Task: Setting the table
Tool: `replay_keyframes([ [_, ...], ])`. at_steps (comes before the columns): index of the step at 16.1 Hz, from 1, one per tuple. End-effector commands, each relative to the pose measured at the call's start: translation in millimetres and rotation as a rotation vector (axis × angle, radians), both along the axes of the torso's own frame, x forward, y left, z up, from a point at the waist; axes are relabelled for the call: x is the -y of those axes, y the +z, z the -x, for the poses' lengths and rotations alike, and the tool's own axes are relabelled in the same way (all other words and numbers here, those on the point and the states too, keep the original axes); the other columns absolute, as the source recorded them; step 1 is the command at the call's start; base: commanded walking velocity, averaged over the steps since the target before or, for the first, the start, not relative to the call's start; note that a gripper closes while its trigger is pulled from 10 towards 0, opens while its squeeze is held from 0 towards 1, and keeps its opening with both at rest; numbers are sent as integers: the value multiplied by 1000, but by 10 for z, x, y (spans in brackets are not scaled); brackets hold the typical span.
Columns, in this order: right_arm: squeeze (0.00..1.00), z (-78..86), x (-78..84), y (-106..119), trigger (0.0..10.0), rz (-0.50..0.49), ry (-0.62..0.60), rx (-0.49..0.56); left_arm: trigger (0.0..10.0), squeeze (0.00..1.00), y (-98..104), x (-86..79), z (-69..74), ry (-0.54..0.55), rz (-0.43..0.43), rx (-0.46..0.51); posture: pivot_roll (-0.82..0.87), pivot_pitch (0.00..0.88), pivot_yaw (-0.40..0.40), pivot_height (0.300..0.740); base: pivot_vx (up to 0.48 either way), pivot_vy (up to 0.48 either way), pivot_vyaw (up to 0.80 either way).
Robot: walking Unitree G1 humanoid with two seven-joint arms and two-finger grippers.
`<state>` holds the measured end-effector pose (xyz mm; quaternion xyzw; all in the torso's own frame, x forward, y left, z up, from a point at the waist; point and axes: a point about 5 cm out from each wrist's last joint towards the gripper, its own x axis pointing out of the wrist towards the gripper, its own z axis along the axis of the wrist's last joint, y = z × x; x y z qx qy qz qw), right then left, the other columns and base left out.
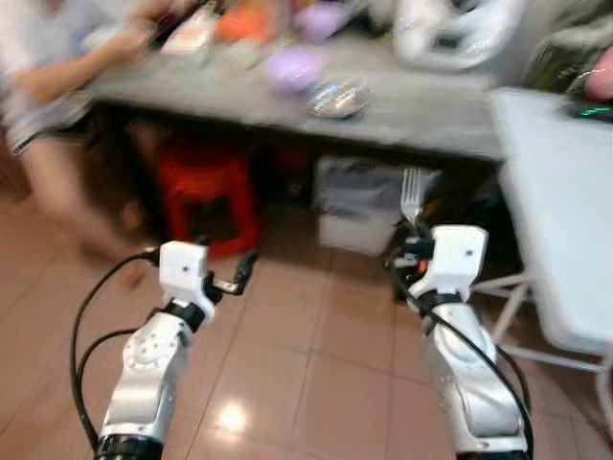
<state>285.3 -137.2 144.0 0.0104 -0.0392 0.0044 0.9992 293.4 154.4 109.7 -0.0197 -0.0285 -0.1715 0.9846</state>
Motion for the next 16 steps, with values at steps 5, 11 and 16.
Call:
replay_keyframes([
  [5, 0, 21, 103, 25, 10000, 5, -39, 15, 10000, 0, 10, 100, 0, -38, 9, 4, -28, 43, -21, 740, 371, 0, 0],
  [11, 0, 20, 101, 11, 10000, 4, -38, 11, 10000, 0, 8, 111, -1, -45, 8, 3, -26, 42, -20, 740, 362, 0, 0],
  [16, 0, 15, 91, 5, 10000, 3, -35, 11, 10000, 0, 21, 121, -7, -50, 5, 7, -22, 40, -19, 740, 359, 0, 0],
])
